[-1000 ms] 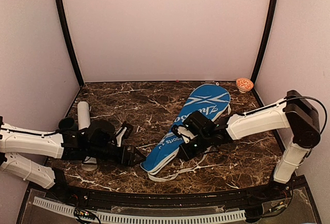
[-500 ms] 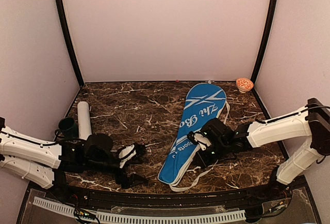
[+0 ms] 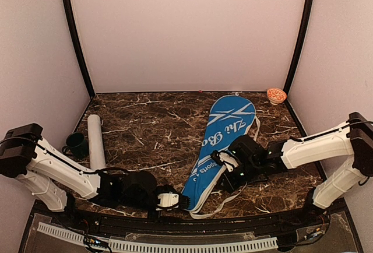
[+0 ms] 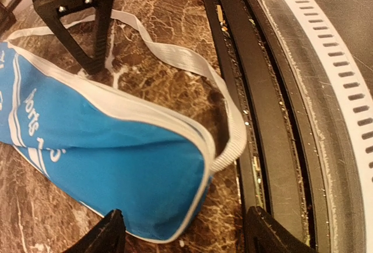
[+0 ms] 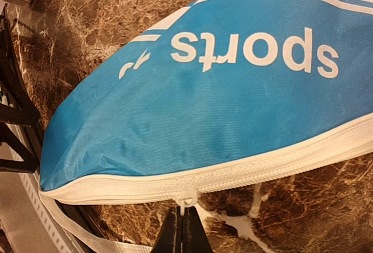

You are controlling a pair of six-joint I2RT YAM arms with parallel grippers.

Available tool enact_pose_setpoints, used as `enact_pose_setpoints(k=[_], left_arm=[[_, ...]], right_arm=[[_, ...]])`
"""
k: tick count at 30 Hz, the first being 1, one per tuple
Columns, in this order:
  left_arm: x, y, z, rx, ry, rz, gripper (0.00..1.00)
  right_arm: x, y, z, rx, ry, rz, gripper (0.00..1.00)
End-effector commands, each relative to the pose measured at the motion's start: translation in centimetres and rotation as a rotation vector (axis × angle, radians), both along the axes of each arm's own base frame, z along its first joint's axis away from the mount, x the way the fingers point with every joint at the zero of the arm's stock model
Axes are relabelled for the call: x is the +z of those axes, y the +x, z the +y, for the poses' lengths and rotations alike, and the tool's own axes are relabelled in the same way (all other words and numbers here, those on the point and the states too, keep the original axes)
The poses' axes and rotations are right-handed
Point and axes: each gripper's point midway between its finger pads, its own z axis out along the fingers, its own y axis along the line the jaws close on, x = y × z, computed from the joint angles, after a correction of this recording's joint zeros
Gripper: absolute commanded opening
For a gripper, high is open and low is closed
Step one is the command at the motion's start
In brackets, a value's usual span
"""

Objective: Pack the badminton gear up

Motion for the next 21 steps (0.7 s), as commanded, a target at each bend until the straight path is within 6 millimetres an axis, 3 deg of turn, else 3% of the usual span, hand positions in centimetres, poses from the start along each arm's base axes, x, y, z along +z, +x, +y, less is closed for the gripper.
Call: enact_pose_setpoints(k=[1, 5, 11, 17, 21], left_arm=[[2.4, 1.6, -1.7, 0.014, -0.078, -0.134, 0.71], [1.8, 2.0, -2.0, 0.012, -0.065, -0.186, 0.67], [-0.2, 0.0, -1.9, -0.074, -0.004, -0.200, 0.68], [-0.3, -1.3, -0.9, -0.102, -0.003, -0.170, 0.69], [-1.2, -0.7, -1.2, -0.096, 0.029, -0.200, 0.62]], right_arm=[[0.6, -1.3, 1.0, 0.041, 0.050, 0.008, 0.00], [0.9, -2.1, 1.7, 0.054, 0.070, 0.015, 0.00], [0.5, -2.6, 1.9, 0.058, 0.069, 0.026, 0.00], [0.0, -2.3, 2.0, 0.065, 0.051, 0.011, 0.00], [0.3, -2.0, 2.5, 0.080, 0.053, -0.002, 0.00]])
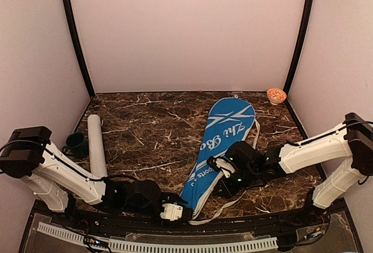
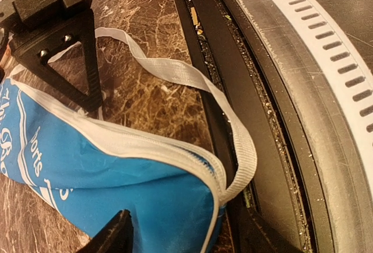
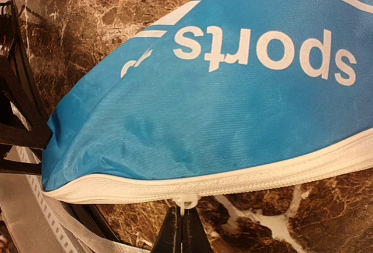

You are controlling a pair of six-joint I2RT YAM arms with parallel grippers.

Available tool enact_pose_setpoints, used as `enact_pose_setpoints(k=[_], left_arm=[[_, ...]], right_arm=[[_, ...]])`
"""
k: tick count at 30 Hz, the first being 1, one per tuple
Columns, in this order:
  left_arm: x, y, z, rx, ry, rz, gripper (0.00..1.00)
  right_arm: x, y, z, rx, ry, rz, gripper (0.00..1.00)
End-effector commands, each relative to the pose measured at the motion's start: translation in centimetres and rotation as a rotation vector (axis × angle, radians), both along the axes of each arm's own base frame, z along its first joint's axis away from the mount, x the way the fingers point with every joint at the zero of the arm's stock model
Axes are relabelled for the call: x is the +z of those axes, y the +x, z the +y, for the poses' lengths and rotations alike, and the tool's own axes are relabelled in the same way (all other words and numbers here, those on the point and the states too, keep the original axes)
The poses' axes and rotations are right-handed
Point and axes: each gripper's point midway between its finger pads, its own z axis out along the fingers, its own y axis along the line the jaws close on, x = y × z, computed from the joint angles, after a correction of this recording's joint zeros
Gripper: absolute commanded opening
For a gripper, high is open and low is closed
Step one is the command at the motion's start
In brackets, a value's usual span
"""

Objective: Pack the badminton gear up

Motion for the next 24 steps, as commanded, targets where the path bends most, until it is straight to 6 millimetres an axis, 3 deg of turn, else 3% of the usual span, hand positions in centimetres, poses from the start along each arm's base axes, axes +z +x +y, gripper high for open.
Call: enact_pose_setpoints(k=[1, 7, 13, 24], left_arm=[[-0.7, 0.4, -0.1, 0.001, 0.030, -0.037, 0.59], [-1.3, 2.3, -2.0, 0.084, 0.015, -0.078, 0.46], [-0.6, 4.5, -3.8, 0.204, -0.061, -0.046, 0.45], [-0.6, 8.0, -4.3, 0.357, -0.104, -0.003, 0.45]], right_arm=[[0.8, 0.2, 1.4, 0.035, 0.033, -0.026, 0.00], [2.3, -0.2, 2.0, 0.046, 0.080, -0.020, 0.00], [2.5, -2.4, 2.1, 0.051, 0.112, 0.019, 0.00], [3.5, -6.1, 3.1, 0.066, 0.162, 0.071, 0.00]])
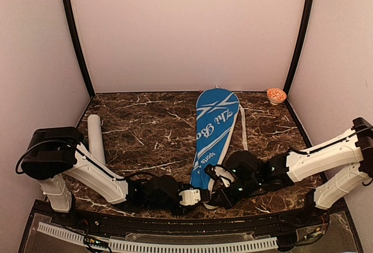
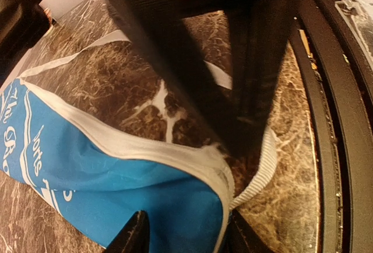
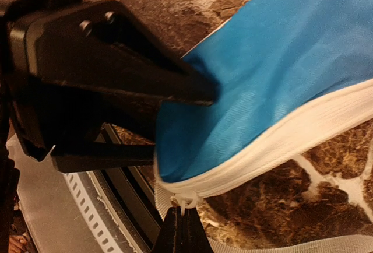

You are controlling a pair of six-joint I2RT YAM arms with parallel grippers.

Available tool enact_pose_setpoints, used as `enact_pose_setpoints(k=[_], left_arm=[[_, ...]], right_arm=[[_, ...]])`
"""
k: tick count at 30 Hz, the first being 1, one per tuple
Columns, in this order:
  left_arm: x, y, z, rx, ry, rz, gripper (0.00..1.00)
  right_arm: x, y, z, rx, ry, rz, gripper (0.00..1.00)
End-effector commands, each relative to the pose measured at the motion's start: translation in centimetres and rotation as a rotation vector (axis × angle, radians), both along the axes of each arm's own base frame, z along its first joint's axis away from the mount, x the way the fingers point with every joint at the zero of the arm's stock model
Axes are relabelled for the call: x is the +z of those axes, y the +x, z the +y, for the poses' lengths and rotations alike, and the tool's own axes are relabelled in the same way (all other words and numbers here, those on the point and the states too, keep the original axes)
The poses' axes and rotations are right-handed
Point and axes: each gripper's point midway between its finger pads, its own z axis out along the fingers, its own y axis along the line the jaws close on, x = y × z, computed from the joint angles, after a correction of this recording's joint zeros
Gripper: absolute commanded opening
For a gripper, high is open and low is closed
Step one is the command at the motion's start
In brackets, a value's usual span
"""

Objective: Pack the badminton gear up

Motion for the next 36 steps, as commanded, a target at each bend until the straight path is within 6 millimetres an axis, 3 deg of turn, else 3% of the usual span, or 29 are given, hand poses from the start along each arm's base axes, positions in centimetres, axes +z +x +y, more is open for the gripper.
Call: enact_pose_setpoints(k=[1, 6, 13, 19, 25, 29, 36], left_arm=[[-0.2, 2.6, 0.3, 0.126, -0.010, 0.008, 0.45], [0.4, 2.7, 0.1, 0.131, -0.046, 0.022, 0.44], [1.4, 1.3, 0.1, 0.072, -0.101, 0.052, 0.44], [1.9, -1.1, 0.5, -0.012, -0.121, 0.099, 0.46], [2.4, -2.8, 0.4, -0.056, -0.145, 0.192, 0.73], [3.3, -3.1, 0.9, -0.057, -0.154, 0.212, 0.87], [6.4, 0.8, 2.6, 0.177, -0.226, 0.292, 0.96]], right_arm=[[1.8, -2.3, 2.0, 0.035, 0.096, 0.038, 0.00], [1.2, -3.6, 3.0, 0.015, 0.121, 0.083, 0.00], [1.1, -2.9, 3.8, -0.053, 0.180, 0.097, 0.00], [2.5, -1.2, 2.4, -0.115, 0.175, 0.045, 0.25], [5.1, 2.6, -0.1, -0.216, 0.210, 0.000, 0.50], [6.4, 6.6, -2.7, -0.349, 0.224, -0.023, 0.54], [5.0, 14.0, -8.9, -0.637, 0.095, -0.056, 0.59]])
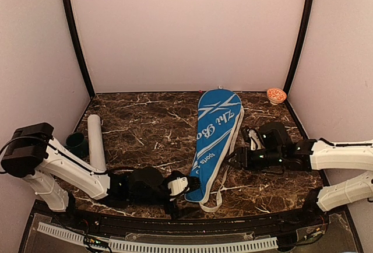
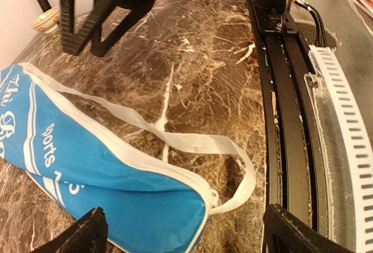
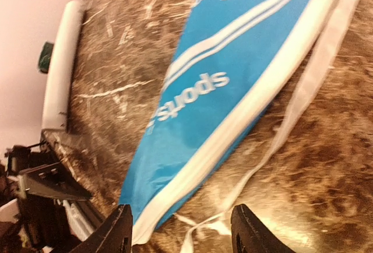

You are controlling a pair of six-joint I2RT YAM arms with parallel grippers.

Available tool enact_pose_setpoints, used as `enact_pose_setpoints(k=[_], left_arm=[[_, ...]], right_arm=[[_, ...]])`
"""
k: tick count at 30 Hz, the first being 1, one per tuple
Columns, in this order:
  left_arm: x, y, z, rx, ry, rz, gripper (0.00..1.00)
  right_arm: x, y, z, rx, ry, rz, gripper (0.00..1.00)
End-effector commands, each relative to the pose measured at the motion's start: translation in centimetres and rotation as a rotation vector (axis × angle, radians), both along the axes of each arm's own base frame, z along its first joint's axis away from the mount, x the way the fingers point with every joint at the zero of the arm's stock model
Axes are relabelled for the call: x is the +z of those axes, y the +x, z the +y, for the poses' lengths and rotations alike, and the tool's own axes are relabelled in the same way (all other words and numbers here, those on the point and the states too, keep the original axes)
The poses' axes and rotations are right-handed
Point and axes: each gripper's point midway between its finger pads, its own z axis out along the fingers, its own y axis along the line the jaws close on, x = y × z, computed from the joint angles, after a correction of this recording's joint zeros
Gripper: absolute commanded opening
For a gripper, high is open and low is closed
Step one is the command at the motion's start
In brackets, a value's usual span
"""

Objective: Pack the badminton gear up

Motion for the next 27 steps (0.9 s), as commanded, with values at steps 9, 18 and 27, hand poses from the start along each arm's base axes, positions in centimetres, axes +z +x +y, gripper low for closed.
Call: enact_pose_setpoints(k=[9, 18, 27], left_arm=[[4.5, 9.1, 6.1, 0.480, -0.179, 0.281, 0.97], [6.8, 10.4, 7.9, 0.572, -0.290, 0.392, 0.98], [8.8, 11.1, 10.7, 0.640, -0.375, 0.403, 0.98]], right_arm=[[-2.5, 11.0, -6.0, -0.280, -0.154, -0.021, 0.60], [-5.7, 16.3, -3.8, -0.212, -0.206, -0.026, 0.56], [-6.7, 18.0, 0.6, -0.093, -0.138, -0.019, 0.30]])
